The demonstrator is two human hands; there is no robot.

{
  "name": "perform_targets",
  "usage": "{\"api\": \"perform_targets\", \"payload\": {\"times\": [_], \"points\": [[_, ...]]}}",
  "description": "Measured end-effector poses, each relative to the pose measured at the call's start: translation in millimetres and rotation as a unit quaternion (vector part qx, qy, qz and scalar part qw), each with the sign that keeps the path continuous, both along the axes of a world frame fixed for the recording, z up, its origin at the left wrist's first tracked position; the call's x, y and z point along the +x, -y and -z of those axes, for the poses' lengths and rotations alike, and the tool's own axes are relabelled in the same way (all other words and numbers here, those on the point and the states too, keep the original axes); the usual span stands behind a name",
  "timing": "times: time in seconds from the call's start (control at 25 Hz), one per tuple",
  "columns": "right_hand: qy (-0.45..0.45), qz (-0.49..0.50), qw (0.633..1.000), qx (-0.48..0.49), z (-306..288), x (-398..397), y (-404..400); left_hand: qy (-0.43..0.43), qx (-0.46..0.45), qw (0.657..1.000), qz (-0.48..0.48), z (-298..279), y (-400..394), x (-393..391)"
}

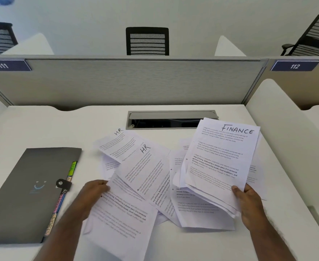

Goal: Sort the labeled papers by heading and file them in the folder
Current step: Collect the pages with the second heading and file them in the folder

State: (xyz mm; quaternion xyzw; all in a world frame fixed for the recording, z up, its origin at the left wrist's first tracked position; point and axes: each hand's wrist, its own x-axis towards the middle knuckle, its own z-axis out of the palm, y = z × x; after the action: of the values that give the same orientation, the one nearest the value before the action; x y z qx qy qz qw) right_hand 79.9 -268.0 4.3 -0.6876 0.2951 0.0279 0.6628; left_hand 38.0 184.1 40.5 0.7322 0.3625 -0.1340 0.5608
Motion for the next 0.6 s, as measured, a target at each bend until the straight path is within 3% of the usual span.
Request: {"api": "perform_targets", "payload": {"times": [0.12,0.24,0.48,0.6], "points": [[-0.012,-0.003,1.0,0.01,0,0,-3,-0.001,0.002,0.999,-0.052,-10,-31,-1],[-0.026,0.0,0.999,0.019,2,1,-6,0.001,0.059,0.992,-0.113,-12,-65,-2],[0.005,-0.027,1.0,-0.01,6,0,-17,0.069,0.113,0.963,-0.234,-19,-100,-21],[0.003,-0.033,0.999,-0.011,8,0,-21,0.05,0.129,0.954,-0.264,-10,-139,-28]]}}
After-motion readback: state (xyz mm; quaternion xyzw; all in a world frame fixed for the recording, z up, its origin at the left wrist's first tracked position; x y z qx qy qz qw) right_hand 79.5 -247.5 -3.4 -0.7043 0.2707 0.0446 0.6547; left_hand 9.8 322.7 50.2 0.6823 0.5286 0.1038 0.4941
